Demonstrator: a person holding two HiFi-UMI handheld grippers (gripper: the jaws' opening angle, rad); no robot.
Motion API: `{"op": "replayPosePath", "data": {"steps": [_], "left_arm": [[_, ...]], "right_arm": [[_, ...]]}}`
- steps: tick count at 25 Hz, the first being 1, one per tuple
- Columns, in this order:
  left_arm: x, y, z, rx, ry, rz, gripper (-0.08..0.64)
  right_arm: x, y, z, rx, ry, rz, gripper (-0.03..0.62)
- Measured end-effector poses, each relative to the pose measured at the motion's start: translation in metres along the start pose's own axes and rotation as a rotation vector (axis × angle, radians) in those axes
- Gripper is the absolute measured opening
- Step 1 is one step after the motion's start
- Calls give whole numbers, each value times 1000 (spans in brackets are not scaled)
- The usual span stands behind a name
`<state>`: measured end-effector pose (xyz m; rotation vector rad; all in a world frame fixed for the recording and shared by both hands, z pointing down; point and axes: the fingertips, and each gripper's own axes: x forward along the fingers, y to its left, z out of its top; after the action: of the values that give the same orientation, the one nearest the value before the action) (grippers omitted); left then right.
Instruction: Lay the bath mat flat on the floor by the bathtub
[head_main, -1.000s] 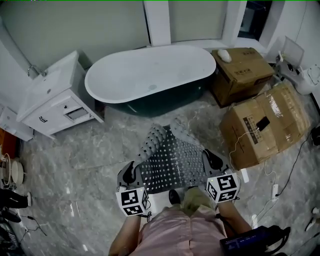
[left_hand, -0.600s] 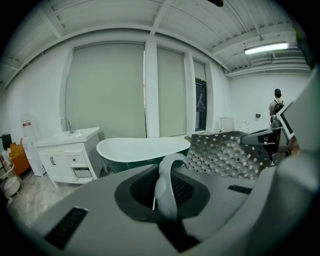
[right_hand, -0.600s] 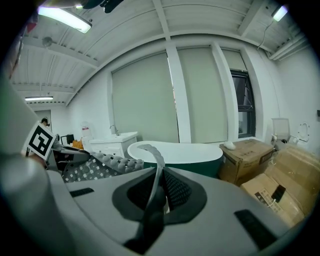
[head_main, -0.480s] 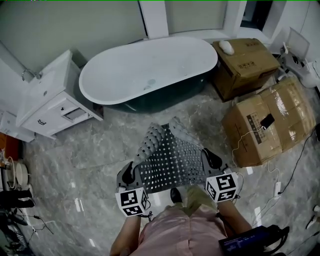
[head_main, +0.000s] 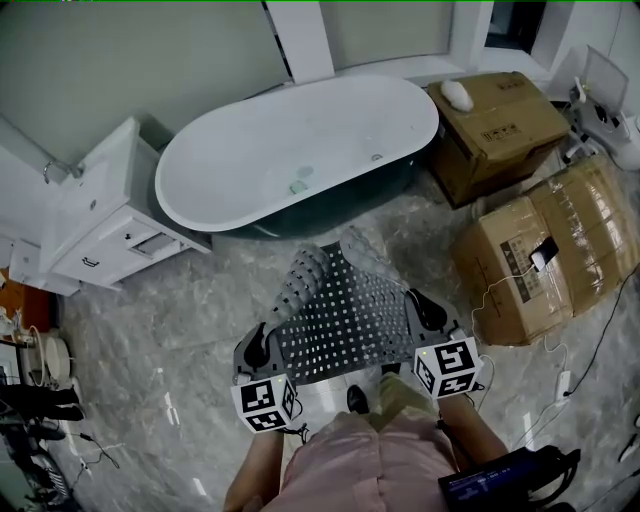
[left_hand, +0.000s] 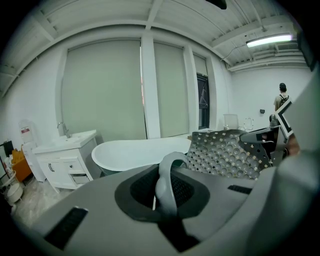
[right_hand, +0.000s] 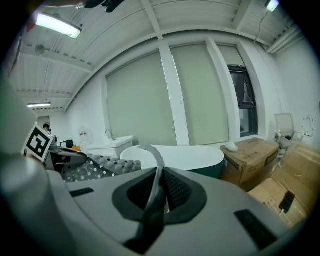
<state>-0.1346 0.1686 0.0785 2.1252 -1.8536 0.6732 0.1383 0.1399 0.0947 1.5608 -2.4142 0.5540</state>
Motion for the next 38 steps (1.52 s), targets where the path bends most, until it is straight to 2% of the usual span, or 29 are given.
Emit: {"op": "replayPosePath", "data": {"steps": [11,19,28,38], "left_arm": [[28,-17,38,10,-33,45,37],[40,-16,57,-18,-69,117,37],[47,23,53,-40,-57,166,37],[74,71,44,-80,-32,154,37]], "right_arm": [[27,-42,33,-6,-52,35,29],[49,-59,56,-42,-75,91,29],[88,-39,65,-56,-59,118,29],[135,-8,69,-72,-12,122,29]]}}
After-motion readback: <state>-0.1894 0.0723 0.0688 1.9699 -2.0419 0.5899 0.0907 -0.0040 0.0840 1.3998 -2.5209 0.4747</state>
